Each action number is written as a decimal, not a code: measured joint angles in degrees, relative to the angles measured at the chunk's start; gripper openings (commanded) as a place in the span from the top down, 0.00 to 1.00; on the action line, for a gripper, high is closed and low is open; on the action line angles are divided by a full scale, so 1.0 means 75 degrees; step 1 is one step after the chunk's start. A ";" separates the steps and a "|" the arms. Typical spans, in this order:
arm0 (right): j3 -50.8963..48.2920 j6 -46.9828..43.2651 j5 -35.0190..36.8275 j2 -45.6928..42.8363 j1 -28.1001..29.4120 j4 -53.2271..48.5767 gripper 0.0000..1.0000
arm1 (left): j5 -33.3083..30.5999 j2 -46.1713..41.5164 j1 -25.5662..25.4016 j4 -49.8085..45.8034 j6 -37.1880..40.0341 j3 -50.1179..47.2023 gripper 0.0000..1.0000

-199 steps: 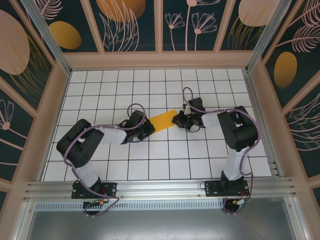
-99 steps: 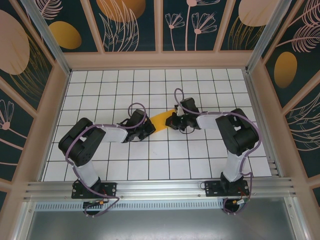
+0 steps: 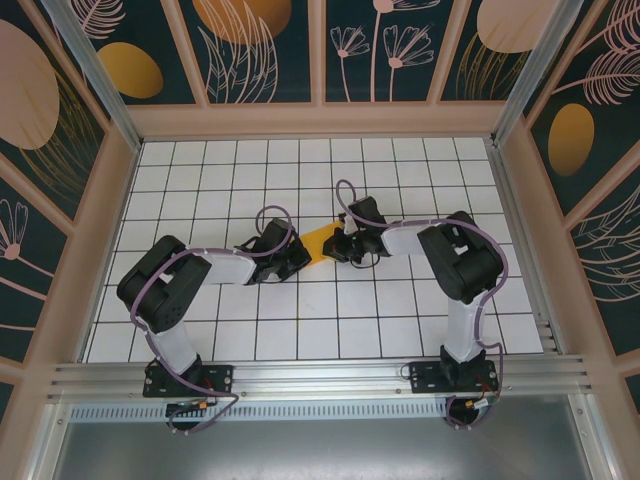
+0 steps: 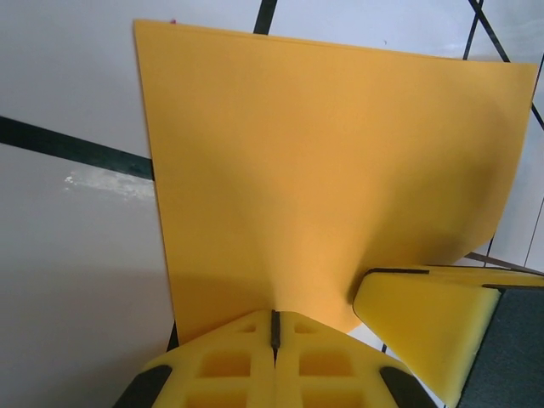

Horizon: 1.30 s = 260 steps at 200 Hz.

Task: Fold a paper plane with a square sheet of paper (pick it up from the middle)
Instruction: First fold in half a square sheet of paper at the center of the table, then rotate the square sheet of paper at the center of the table.

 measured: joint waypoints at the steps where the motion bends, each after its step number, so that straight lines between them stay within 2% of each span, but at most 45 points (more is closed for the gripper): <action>1: 0.0000 -0.0009 0.0000 0.0000 -0.0012 -0.0003 1.00 | 0.0003 0.0000 0.0000 -0.0003 0.0000 0.0000 1.00; 38: -0.0023 -0.0414 -0.0041 -0.0006 -0.0475 -0.0009 1.00 | -0.0020 -0.0006 0.0000 -0.0020 -0.0117 0.0006 1.00; 89: -0.0300 -0.1145 -0.0079 -0.0195 -0.1950 0.0117 1.00 | -0.0026 -0.0015 0.0000 -0.0029 -0.0175 0.0003 1.00; 139: -0.0452 -0.1376 0.0498 -0.0679 -0.2836 0.0102 1.00 | -0.0061 -0.0038 -0.0012 -0.0064 -0.0189 0.0006 1.00; 160: -0.0455 -0.1373 0.0519 -0.1128 -0.2739 0.0093 1.00 | -0.0052 -0.0038 -0.0012 -0.0309 -0.0099 0.0152 1.00; 203: -0.0408 -0.1317 0.0868 -0.1582 -0.1772 -0.0160 1.00 | -0.0085 -0.0187 0.0117 -0.1274 0.0388 0.0968 0.81; 232: -0.0041 -0.1282 0.1271 -0.1244 -0.0796 -0.0609 1.00 | -0.0219 -0.0819 0.0708 -0.1649 0.0784 0.1186 0.70; 260: 0.0635 -0.1259 0.1550 -0.0560 -0.0175 -0.1014 1.00 | -0.0705 -0.1276 0.1419 -0.2197 0.1157 0.1172 0.57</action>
